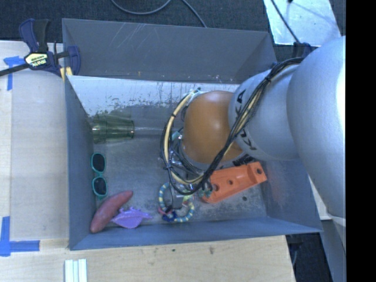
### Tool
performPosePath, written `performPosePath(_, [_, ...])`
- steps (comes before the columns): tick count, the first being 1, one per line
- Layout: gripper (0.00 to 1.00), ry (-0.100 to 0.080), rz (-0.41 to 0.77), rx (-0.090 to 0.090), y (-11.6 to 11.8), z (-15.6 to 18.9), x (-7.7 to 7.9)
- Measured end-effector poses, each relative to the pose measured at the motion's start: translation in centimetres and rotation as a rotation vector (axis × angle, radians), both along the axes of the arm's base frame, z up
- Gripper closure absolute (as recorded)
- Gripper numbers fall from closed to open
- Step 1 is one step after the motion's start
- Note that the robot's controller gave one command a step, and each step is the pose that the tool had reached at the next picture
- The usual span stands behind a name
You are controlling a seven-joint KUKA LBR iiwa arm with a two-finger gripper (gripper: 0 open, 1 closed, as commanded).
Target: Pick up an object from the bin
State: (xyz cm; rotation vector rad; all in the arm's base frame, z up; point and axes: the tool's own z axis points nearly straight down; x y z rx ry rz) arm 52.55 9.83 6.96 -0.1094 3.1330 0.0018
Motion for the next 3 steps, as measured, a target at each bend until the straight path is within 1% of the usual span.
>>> performPosePath(1, [1.0,-0.001,-0.072,0.001,2.0,0.07,-1.93])
performPosePath(3, [1.0,-0.002,-0.072,0.002,2.0,0.15,-1.91])
